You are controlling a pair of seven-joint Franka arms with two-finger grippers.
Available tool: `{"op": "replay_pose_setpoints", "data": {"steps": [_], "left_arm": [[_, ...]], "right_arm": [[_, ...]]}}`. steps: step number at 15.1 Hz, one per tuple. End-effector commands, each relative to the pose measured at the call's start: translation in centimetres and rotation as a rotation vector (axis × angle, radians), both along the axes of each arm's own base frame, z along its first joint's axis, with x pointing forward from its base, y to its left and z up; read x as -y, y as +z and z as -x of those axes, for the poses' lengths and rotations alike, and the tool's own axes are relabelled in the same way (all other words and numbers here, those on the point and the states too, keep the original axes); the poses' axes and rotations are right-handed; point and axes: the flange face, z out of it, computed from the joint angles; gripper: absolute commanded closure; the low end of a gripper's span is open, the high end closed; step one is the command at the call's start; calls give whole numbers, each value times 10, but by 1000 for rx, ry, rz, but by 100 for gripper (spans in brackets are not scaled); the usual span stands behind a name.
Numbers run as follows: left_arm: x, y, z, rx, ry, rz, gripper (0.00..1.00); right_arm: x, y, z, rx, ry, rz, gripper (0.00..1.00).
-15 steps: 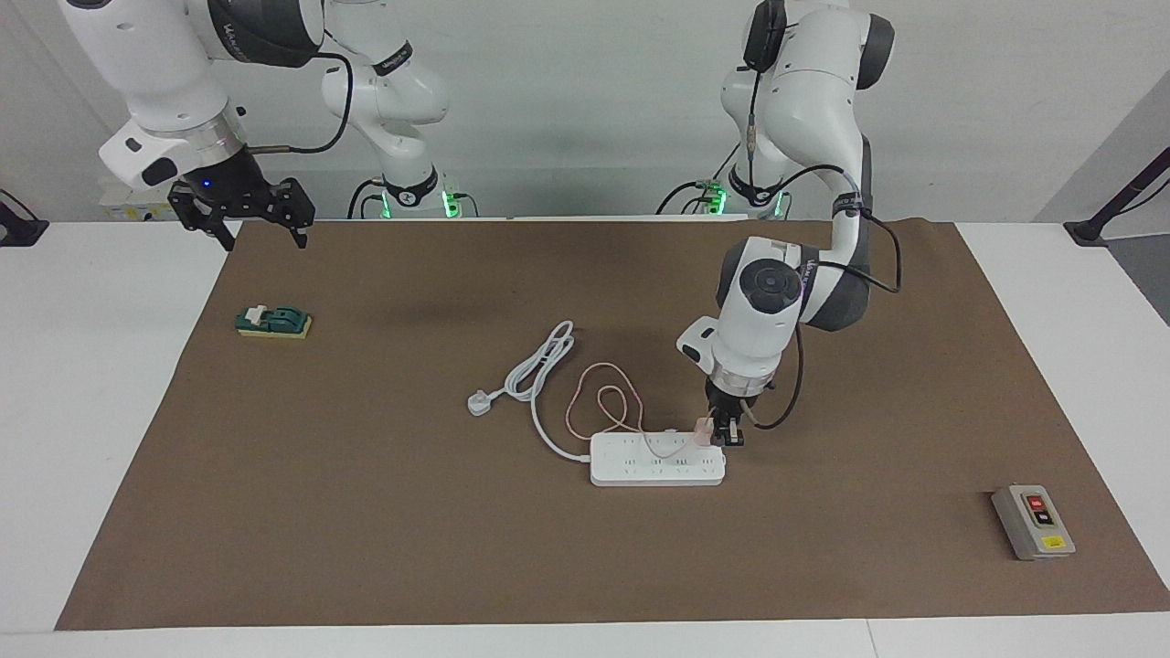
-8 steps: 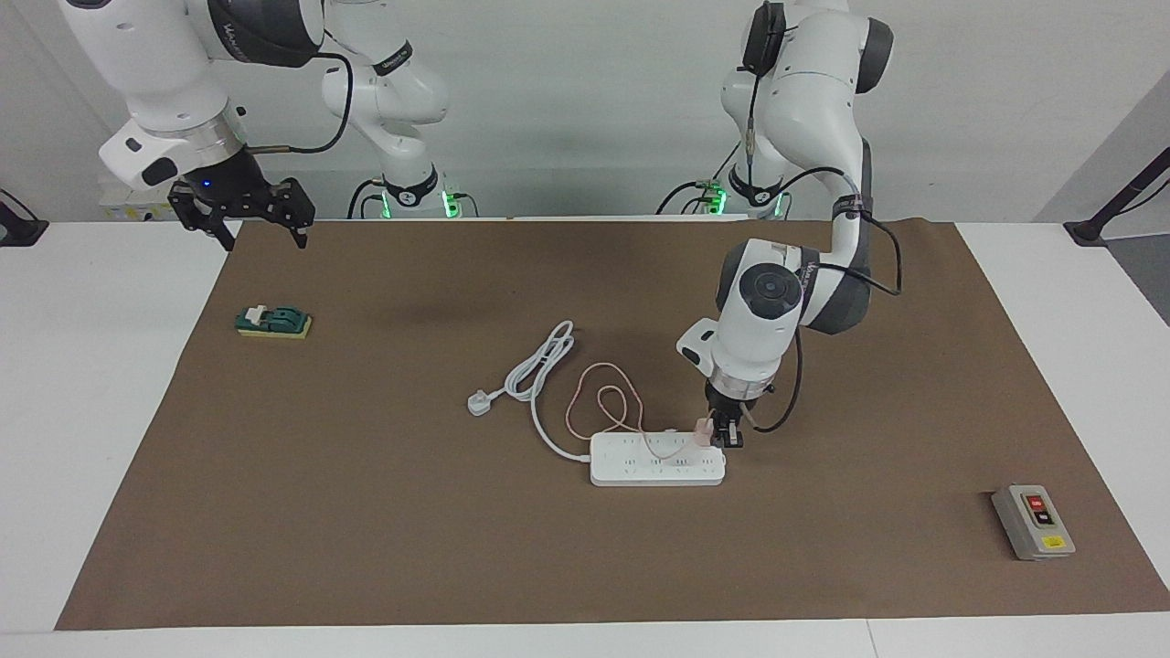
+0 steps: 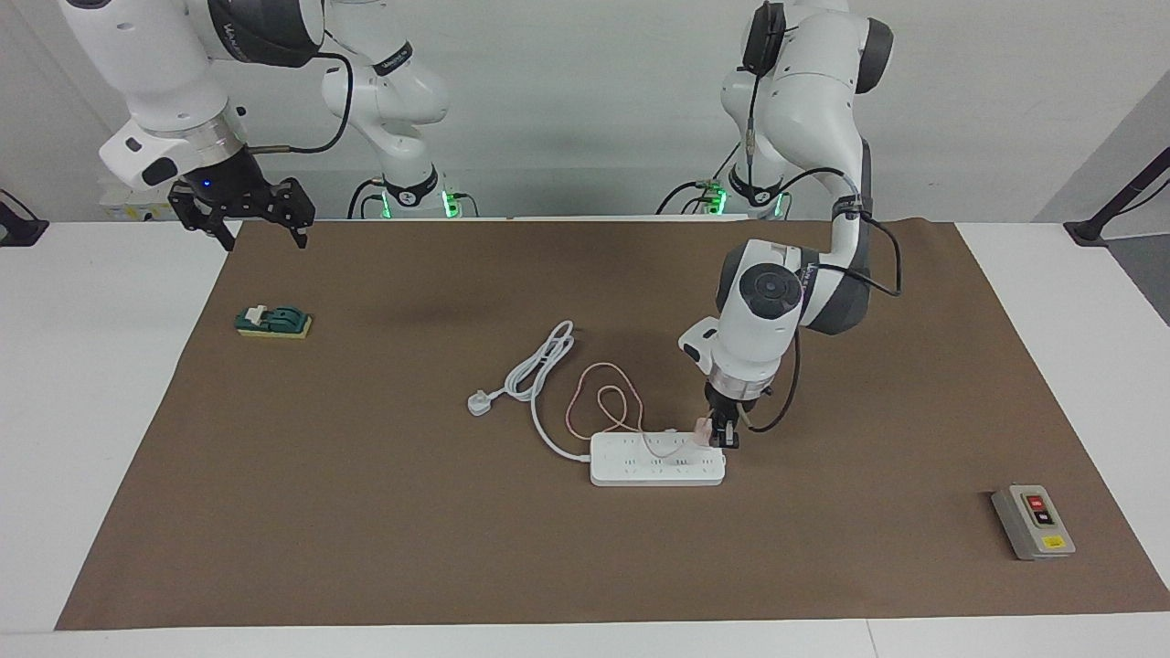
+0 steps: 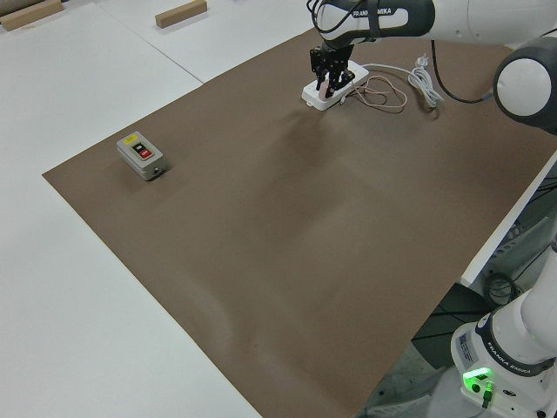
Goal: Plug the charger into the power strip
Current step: 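Push the charger into a socket of the power strip with the left gripper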
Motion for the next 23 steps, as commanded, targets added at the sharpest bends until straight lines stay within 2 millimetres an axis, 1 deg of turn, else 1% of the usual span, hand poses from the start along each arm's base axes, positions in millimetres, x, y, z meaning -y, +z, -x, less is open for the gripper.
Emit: {"op": "replay_pose_setpoints", "data": {"steps": [1,4,7,9,10,11,12,14,18,20,21,22,23], "left_arm": [[-6,-20,1,-20,72,1,100],[-6,-21,4,-47,153,-11,100],[-1,-18,5,-39,149,-16,100],[-3,-16,3,-22,128,-46,100],[-3,-21,1,-32,110,-82,100],[-2,-38,1,-99,115,-112,100],[0,-35,-5,-107,122,-108,100],[0,-33,-5,-110,124,-102,100],[-4,-38,-6,-135,141,-69,100],[-4,-38,-7,-138,117,-59,100],[-4,-39,-8,-129,66,-51,100],[-2,-38,-10,-116,20,-30,100],[1,-38,-10,-113,15,-13,100]], "right_arm": [[0,2,4,0,-17,10,0],[0,2,4,0,-17,10,0],[0,2,4,0,-17,10,0],[0,2,4,0,-17,10,0],[0,2,4,0,-17,10,0],[0,2,4,0,-17,10,0],[0,2,4,0,-17,10,0],[0,2,4,0,-17,10,0],[0,2,4,-2,-17,10,0],[0,2,4,0,-17,10,0],[0,2,4,-2,-17,10,0],[0,2,4,0,-17,10,0],[0,2,4,0,-17,10,0]]}}
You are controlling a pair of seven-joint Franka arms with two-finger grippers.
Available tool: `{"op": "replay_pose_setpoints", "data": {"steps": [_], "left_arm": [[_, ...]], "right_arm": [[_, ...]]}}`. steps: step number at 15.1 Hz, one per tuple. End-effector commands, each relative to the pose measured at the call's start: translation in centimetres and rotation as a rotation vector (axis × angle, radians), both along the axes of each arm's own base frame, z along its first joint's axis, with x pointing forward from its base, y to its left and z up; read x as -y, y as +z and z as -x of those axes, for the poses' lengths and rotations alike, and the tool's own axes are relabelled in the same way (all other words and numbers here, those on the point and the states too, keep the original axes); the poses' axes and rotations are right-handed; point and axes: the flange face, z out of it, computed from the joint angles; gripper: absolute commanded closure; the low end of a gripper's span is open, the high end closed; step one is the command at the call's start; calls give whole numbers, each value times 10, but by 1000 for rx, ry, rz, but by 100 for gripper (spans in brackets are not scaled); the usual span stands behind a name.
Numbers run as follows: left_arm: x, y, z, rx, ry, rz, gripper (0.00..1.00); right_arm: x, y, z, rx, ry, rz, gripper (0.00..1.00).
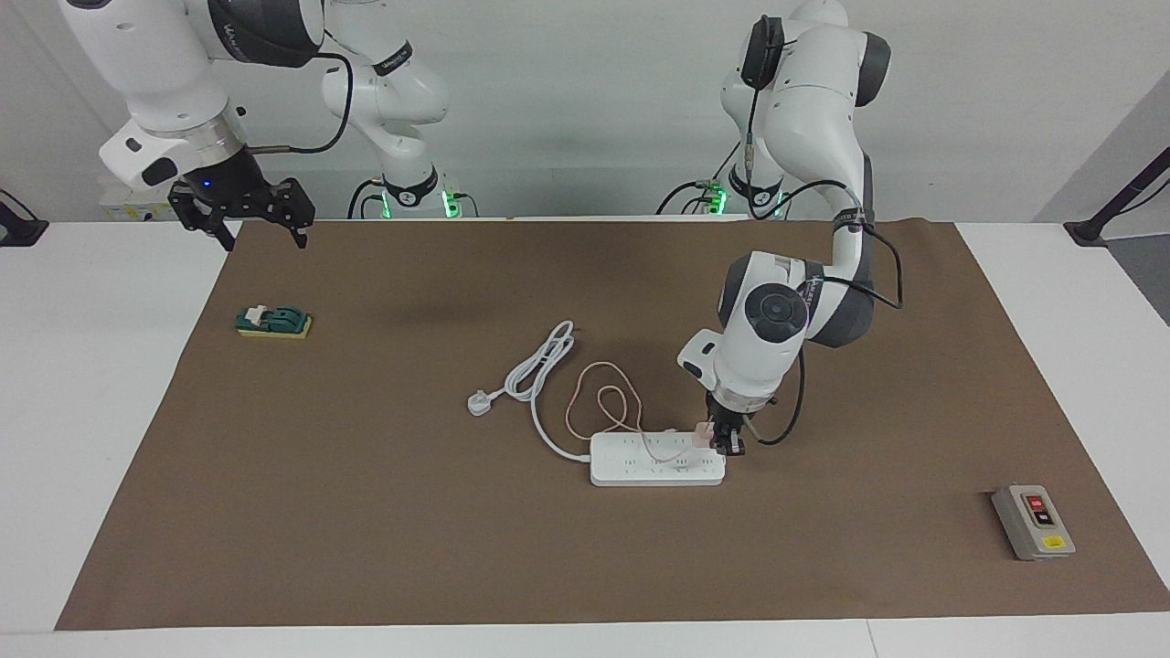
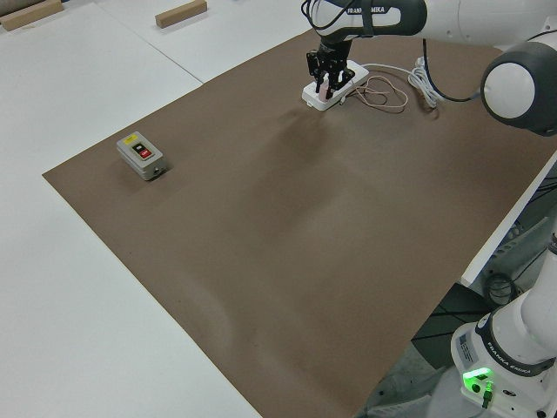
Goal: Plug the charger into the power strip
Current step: 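Push the charger into a socket of the power strip with the left gripper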
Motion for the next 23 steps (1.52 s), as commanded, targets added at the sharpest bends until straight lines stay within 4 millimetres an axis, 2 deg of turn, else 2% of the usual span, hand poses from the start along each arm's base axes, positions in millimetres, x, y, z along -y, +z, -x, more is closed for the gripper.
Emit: {"op": "replay_pose_setpoints", "data": {"steps": [1,2,4,5,9,13,17,20,21,23], "left_arm": [[-3,-34,0,-50,-47,9,100],[-2,-34,1,-52,-49,9,100],[-2,-33,2,-56,-47,11,79],[-3,-33,2,-60,-45,10,60],[-6,-31,1,-73,-45,5,0],[-6,-31,1,-77,-45,3,0],[-16,-11,-4,-77,-25,7,0],[-24,42,-4,-28,19,78,0],[-37,53,-6,-45,63,119,0],[-46,70,1,-108,138,145,0]], "right_arm": [[0,2,4,0,-17,10,0],[0,2,4,0,-17,10,0],[0,2,4,0,-17,10,0],[0,2,4,0,-17,10,0],[0,2,4,0,-17,10,0],[0,2,4,0,-17,10,0],[0,2,4,-2,-17,10,0],[0,2,4,0,-17,10,0],[0,2,4,0,-17,10,0],[0,2,4,0,-17,10,0]]}}
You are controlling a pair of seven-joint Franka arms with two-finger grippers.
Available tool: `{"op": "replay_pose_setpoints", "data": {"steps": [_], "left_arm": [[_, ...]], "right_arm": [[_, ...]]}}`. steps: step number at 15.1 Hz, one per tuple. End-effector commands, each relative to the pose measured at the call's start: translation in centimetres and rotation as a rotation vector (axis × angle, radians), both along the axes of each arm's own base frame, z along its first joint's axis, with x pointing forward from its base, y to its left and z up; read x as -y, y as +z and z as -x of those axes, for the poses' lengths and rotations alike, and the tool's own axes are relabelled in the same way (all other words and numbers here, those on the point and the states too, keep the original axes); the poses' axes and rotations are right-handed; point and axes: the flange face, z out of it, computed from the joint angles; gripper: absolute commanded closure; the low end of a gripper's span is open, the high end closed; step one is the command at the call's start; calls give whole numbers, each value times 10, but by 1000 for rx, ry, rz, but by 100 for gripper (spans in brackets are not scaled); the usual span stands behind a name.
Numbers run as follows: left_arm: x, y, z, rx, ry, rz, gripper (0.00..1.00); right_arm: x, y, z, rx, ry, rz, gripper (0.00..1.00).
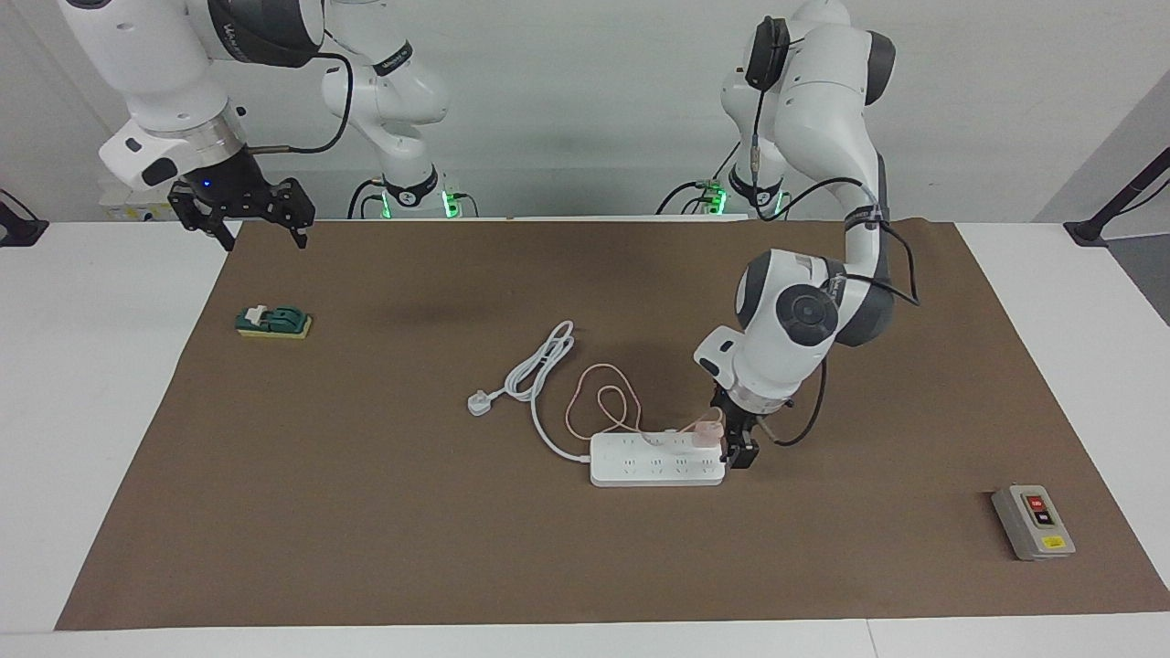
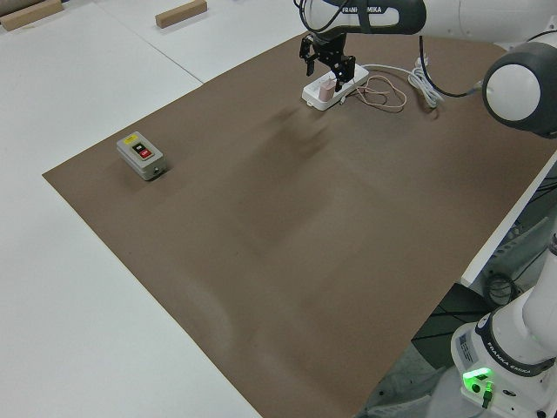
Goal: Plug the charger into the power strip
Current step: 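Push the charger into a socket of the power strip with the left gripper, then open the left gripper and lift it away from the strip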
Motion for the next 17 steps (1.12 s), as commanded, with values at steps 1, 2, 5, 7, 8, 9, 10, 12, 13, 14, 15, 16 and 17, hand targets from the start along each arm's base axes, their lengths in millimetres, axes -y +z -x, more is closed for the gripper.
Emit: {"op": "replay_pose_setpoints", "data": {"steps": [1,2,5,7,8,9,10,12,13,14,15,16,17], "left_arm": [[-29,46,12,-67,123,32,0],[-40,79,18,-54,172,39,0],[-51,134,54,-135,208,4,0],[-81,170,72,-176,327,-30,0],[-96,187,81,-190,402,-41,0],[-105,207,93,-189,471,-52,0],[-115,220,102,-186,528,-95,0],[-132,246,121,-149,609,-177,0],[-139,256,130,-147,674,-210,0],[-151,262,136,-158,766,-245,0],[-171,267,139,-167,854,-259,0],[-180,273,144,-168,936,-266,0],[-187,275,147,-166,1042,-282,0]], "right_arm": [[0,2,4,0,-17,10,0],[0,2,4,0,-17,10,0],[0,2,4,0,-17,10,0],[0,2,4,-2,-17,10,0],[0,2,4,0,-17,10,0],[0,2,4,0,-17,10,0],[0,2,4,0,-17,10,0],[0,2,4,0,-17,10,0],[0,2,4,0,-17,10,0],[0,2,4,0,-17,10,0],[0,2,4,0,-17,10,0],[0,2,4,0,-17,10,0],[0,2,4,0,-17,10,0]]}}
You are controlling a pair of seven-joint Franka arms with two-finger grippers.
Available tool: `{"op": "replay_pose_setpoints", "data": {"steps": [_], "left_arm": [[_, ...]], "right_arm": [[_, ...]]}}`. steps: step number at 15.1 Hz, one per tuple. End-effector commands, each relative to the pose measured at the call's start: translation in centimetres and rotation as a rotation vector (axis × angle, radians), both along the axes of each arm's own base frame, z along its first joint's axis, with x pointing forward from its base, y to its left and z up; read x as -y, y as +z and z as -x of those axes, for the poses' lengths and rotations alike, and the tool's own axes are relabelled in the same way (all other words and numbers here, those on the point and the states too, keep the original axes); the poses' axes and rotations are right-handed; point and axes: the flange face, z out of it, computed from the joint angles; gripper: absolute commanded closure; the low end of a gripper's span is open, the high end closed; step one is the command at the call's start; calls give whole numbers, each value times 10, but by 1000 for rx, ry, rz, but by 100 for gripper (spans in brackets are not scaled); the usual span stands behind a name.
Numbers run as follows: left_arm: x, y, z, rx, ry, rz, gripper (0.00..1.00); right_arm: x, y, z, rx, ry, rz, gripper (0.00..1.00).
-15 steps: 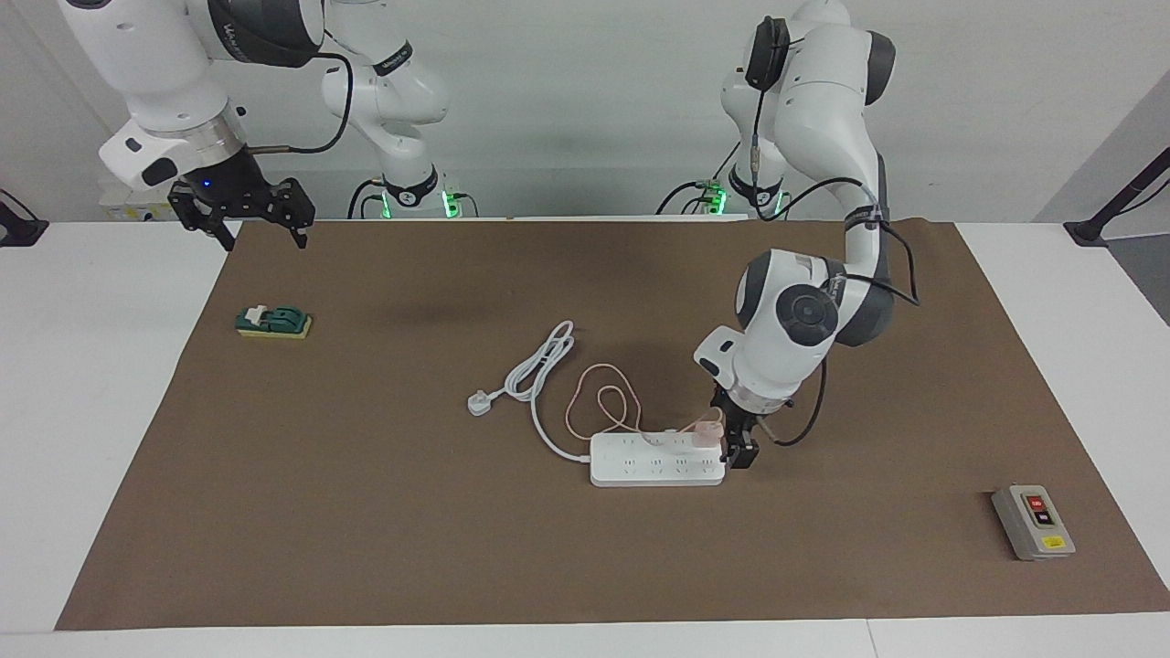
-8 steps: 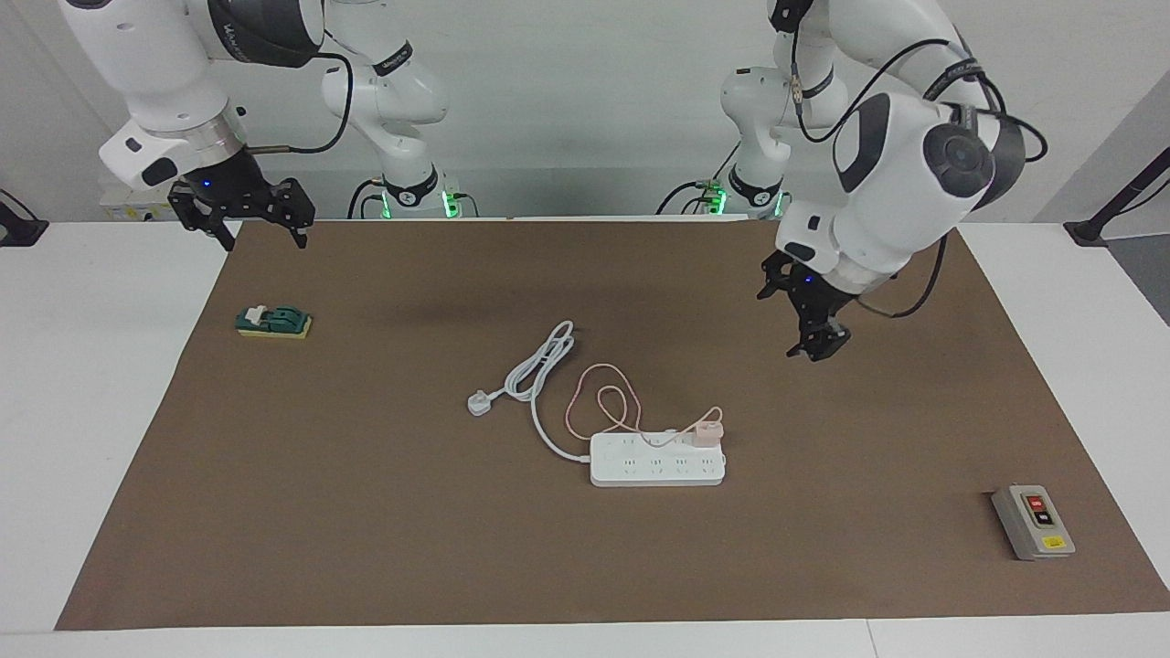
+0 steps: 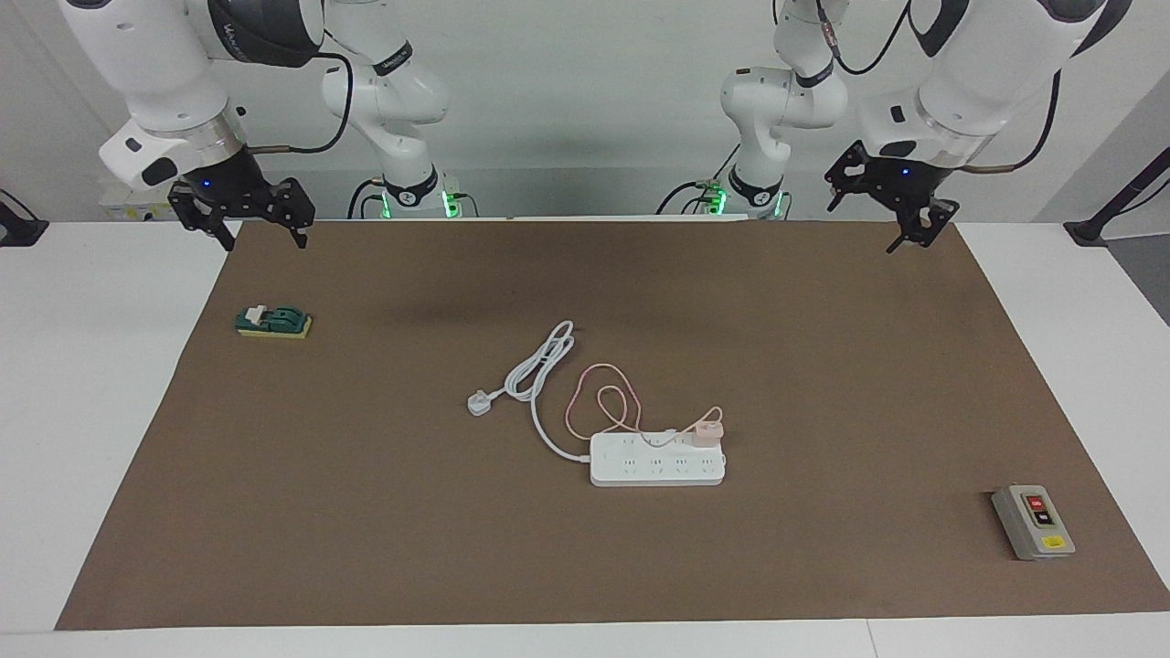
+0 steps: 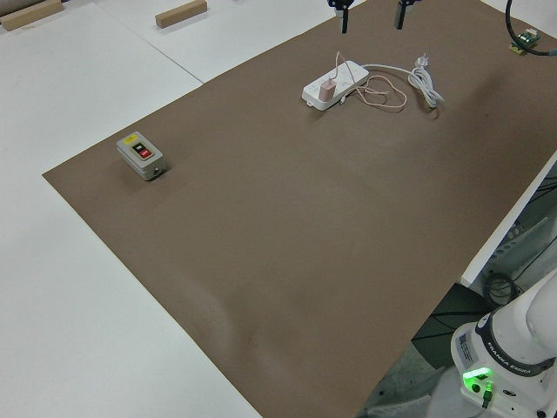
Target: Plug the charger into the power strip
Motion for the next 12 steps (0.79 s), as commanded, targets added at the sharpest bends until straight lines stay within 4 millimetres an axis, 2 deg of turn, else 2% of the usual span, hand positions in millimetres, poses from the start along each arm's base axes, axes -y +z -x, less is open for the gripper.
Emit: {"op": "replay_pose_setpoints", "data": {"steps": [1,4,5,7,10,12], "left_arm": [[-40,5,9,5,312,-79,0],[-60,6,8,13,469,-99,0],[-62,5,9,8,478,-96,0],[-45,1,14,-11,435,-99,0],[-53,-1,20,-13,455,-97,0],[-56,2,14,27,467,-86,0]], "right_arm": [[0,2,4,-2,-17,10,0],[0,2,4,0,-17,10,0],[3,2,5,-2,-22,10,0],[5,2,5,-3,-27,10,0],[6,2,5,-2,-22,9,0],[5,2,5,-2,-22,9,0]]}}
